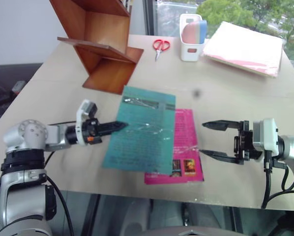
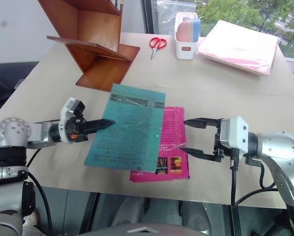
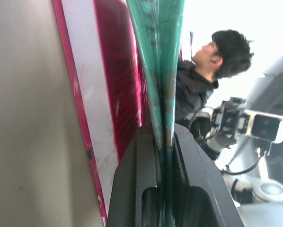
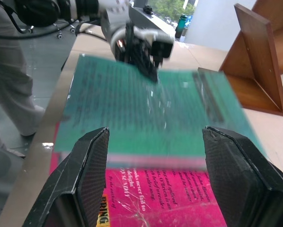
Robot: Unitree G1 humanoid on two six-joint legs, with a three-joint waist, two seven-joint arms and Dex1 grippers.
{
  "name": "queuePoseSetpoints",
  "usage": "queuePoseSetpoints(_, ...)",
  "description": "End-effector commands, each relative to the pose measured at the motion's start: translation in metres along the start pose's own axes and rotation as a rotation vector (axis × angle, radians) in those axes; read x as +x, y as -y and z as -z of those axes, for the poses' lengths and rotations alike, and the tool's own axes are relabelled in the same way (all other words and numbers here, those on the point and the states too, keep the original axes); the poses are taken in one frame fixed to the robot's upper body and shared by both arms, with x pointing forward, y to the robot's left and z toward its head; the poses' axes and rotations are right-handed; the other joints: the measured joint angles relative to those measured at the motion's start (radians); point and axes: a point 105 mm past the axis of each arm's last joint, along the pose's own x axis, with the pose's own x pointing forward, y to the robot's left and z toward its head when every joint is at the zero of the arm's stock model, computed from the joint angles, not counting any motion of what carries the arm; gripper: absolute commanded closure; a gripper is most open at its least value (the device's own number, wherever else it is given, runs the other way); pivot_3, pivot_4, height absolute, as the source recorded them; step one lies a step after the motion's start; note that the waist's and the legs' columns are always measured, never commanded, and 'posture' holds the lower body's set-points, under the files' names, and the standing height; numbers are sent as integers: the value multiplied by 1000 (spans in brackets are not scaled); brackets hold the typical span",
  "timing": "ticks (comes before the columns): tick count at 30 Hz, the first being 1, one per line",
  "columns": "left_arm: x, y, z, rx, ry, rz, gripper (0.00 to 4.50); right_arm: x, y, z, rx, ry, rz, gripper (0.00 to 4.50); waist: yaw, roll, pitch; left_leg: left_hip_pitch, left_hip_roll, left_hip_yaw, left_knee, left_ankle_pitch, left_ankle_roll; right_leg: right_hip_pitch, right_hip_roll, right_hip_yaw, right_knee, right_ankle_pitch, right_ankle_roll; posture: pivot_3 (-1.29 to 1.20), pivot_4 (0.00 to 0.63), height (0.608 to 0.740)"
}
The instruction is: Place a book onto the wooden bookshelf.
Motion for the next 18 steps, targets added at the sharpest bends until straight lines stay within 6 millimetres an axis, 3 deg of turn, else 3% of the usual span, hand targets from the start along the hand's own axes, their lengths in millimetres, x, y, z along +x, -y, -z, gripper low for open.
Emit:
queuePoseSetpoints(1, -4, 49, -31, 253, 107, 49, 4388, -1, 8, -5, -10, 51, 57, 1283, 4, -1, 0, 0, 0, -1, 0, 0, 0, 0, 0, -1, 0, 0, 0, 0, 150, 740)
queuePoseSetpoints(6, 16, 102, -57, 754, 218, -44, 4388, -3, 32, -12, 12, 132, 188, 1283, 5, -1, 1, -2, 0, -1, 4, 0, -1, 1, 0, -2, 0, 1, 2, 0, 150, 740)
queuePoseSetpoints(12, 38, 177, -89, 1860, 303, -286, 4388, -6, 49, -17, -20, 170, 262, 1283, 6, -1, 1, -2, 0, 4, 5, 3, -4, 1, 1, 1, -1, 2, 2, 0, 150, 740)
queuePoseSetpoints(14, 38, 194, -96, 2039, 312, -296, 4388, -6, 54, -19, -18, 189, 287, 1283, 5, -1, 1, -2, 0, 4, 4, 3, -4, 0, 1, 2, -1, 2, 2, 0, 150, 740)
queuePoseSetpoints(18, 25, 207, -116, 2324, 246, -397, 4388, -10, 74, -30, -36, 253, 406, 1283, -1, 0, 1, -1, 0, 7, 2, 2, -3, 0, 1, 4, -2, 1, 2, 0, 150, 740)
